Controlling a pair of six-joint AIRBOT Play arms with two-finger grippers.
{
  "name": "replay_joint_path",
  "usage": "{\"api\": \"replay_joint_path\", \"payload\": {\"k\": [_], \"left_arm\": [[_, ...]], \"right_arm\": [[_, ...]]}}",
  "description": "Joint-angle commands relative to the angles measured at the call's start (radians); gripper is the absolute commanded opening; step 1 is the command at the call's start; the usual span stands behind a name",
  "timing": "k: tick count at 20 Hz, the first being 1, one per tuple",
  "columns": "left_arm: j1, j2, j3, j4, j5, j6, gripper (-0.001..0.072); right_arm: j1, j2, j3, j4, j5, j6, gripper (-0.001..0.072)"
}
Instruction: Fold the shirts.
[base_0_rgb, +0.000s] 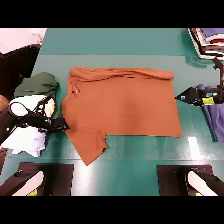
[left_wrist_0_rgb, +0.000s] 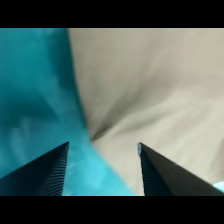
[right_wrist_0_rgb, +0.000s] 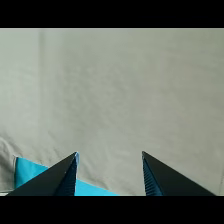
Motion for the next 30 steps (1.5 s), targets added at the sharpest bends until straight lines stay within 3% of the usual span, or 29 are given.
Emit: {"api": "replay_joint_path", "payload": {"k": [1,7,9,10,14,19,23,30], "left_arm": [[0.0,0.008,-0.059,-0.084,0.1,-0.001,0.0519],[0.0,0.008,-0.079,-0.094,0.096,-0.001,0.0515],[0.0,0.008,-0.079,-0.113,0.078,0.017,0.0165],[0.0,0.008,-0.078,-0.121,0.071,0.042,0.0028],[0.001,0.037,-0.039,-0.124,0.037,0.058,0.0023],[0.0,0.097,0.015,-0.124,0.023,0.06,0.0023],[0.0,0.097,0.016,-0.135,0.035,0.06,0.0024],[0.0,0.097,0.016,-0.14,0.054,0.059,0.0024]], "right_arm": [[-0.001,0.043,-0.016,0.007,-0.006,-0.002,0.0448],[-0.001,0.051,-0.016,0.035,-0.007,-0.001,0.0448],[-0.001,0.051,-0.016,0.064,-0.009,-0.001,0.0448],[-0.001,0.051,-0.016,0.059,-0.007,-0.001,0.0449],[-0.09,0.051,-0.07,0.036,0.049,0.001,0.0449],[-0.359,0.063,-0.315,-0.153,0.079,0.029,0.0452],[-0.471,-0.021,-0.444,-0.151,0.05,0.029,0.045],[-0.467,-0.136,-0.464,-0.089,-0.027,0.028,0.0449]]}}
